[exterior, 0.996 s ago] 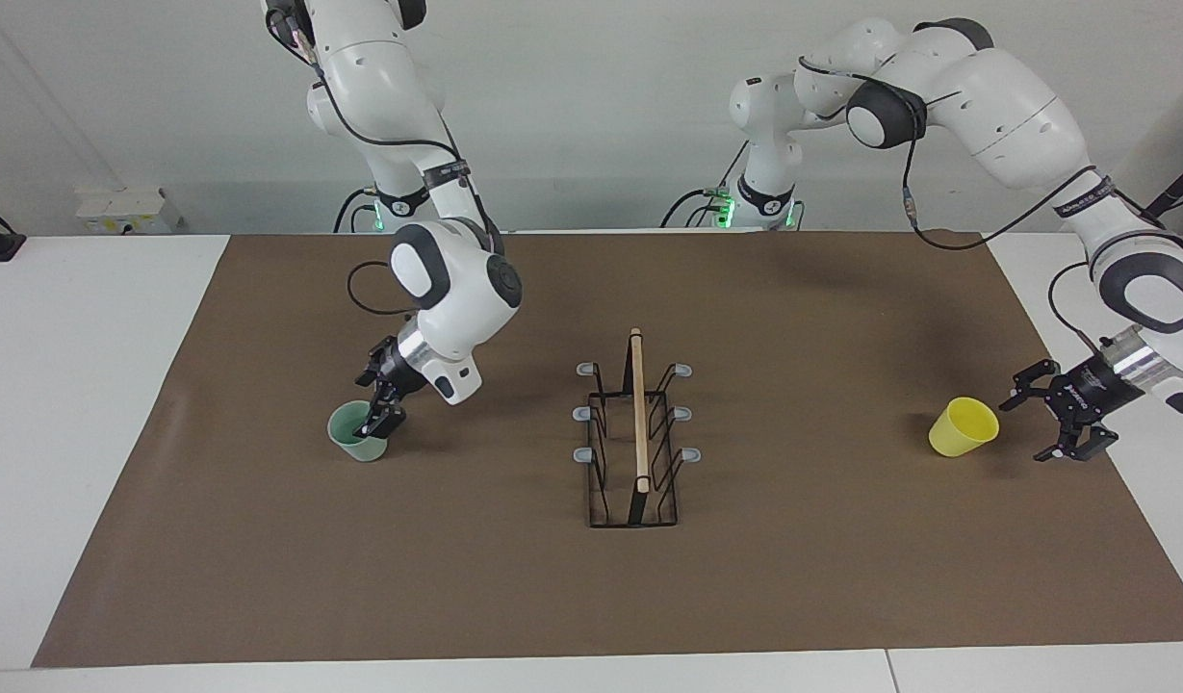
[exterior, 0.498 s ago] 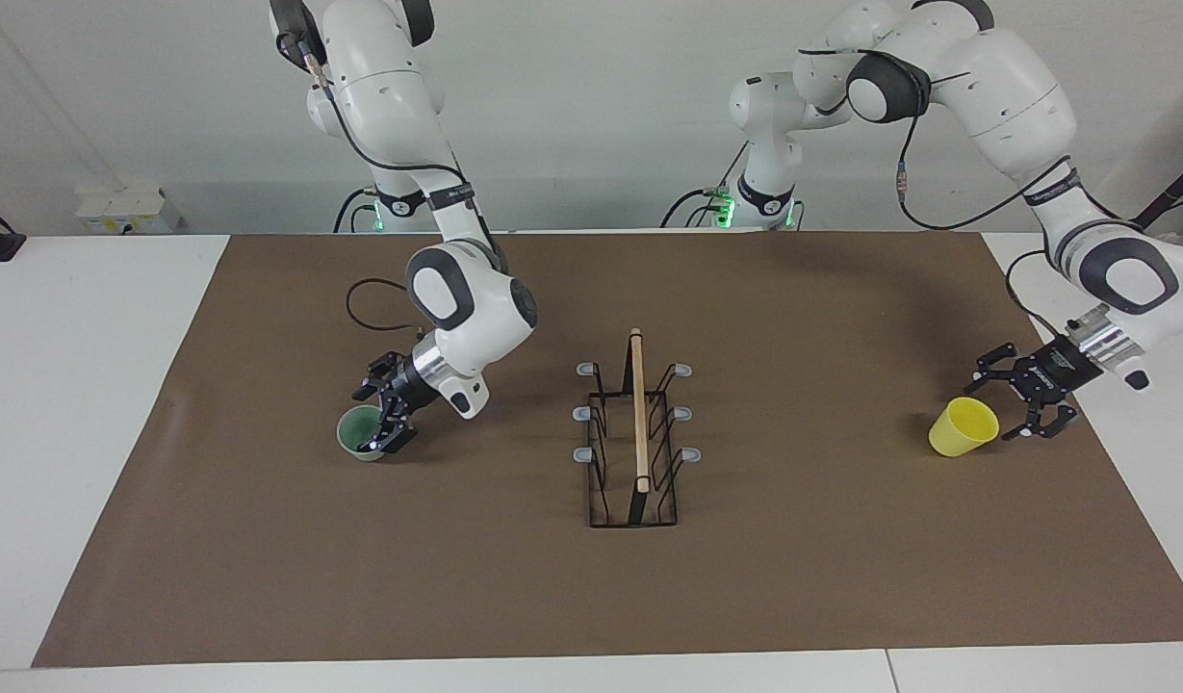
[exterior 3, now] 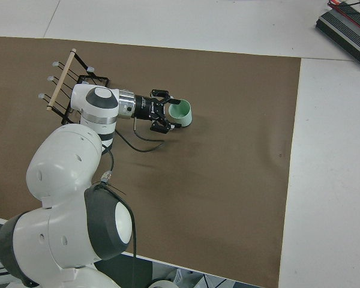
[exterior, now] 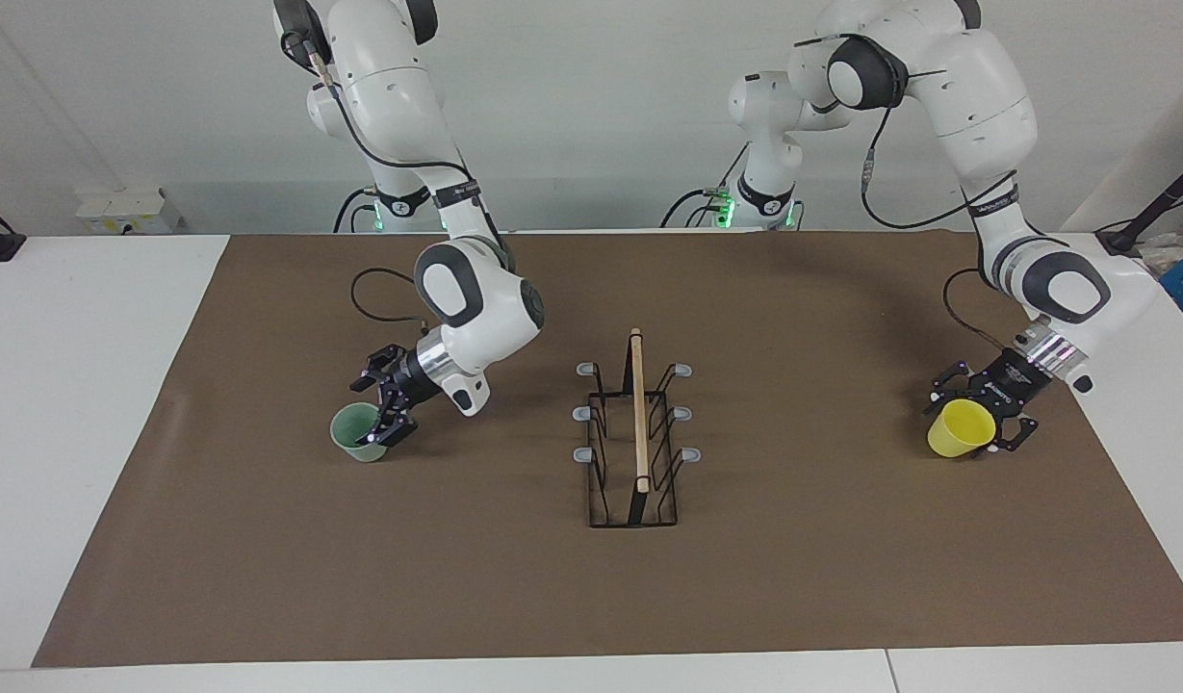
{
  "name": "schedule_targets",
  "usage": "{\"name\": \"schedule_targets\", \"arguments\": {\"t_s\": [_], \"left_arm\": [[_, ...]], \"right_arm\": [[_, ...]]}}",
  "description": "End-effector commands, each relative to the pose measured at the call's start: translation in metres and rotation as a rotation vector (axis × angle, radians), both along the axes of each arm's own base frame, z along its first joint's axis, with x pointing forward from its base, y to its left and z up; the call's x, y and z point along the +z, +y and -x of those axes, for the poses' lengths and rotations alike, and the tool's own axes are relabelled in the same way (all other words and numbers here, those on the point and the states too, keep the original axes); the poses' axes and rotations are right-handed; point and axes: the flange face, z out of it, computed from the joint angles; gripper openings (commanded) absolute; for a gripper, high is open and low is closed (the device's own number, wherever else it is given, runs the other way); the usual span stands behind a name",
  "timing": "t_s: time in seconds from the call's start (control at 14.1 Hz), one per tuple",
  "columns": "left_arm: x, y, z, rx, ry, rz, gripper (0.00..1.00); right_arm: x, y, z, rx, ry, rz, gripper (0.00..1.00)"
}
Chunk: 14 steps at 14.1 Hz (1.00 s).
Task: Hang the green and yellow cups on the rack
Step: 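Grasp the yellow cup with the left gripper while the right gripper grasps the green cup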
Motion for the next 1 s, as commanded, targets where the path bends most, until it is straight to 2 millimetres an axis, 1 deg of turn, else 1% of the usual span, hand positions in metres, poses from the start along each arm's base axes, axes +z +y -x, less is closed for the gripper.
{"name": "schedule_targets", "arguments": {"t_s": [0.0, 0.14, 0.21, 0.28, 0.43, 0.5, 0.64, 0.71, 0.85, 0.92], "left_arm": [[0.006, -0.008, 0.003, 0.032, -0.012, 0.007, 1.00], [0.009, -0.013, -0.002, 0.010, -0.028, -0.001, 1.00], [0.011, -0.017, -0.007, 0.013, -0.041, -0.018, 0.97], [0.009, -0.024, -0.010, 0.004, -0.048, -0.044, 0.59], [0.009, -0.035, -0.016, -0.015, -0.065, -0.072, 0.53], [0.013, -0.036, -0.020, -0.011, -0.080, -0.096, 0.39], [0.028, -0.044, -0.032, -0.024, -0.115, -0.119, 0.09], [0.040, -0.048, -0.039, -0.045, -0.135, -0.132, 0.00], [0.068, -0.056, -0.052, -0.129, -0.157, -0.204, 0.00], [0.083, -0.063, -0.056, -0.173, -0.170, -0.240, 0.00]], "right_arm": [[0.012, -0.003, -0.003, 0.017, 0.022, 0.040, 1.00], [0.016, -0.003, -0.003, 0.018, 0.044, 0.068, 1.00], [0.016, 0.002, -0.002, 0.036, 0.047, 0.068, 1.00], [0.017, 0.002, -0.003, 0.048, 0.042, 0.080, 1.00], [0.018, 0.004, -0.003, 0.061, 0.047, 0.097, 1.00], [0.019, 0.010, -0.002, 0.096, 0.064, 0.116, 1.00], [0.021, 0.008, -0.007, 0.133, 0.061, 0.132, 1.00], [0.019, 0.011, -0.008, 0.146, 0.059, 0.127, 1.00], [0.015, 0.016, -0.010, 0.153, 0.056, 0.126, 1.00], [0.010, 0.017, -0.009, 0.154, 0.058, 0.125, 1.00]]}}
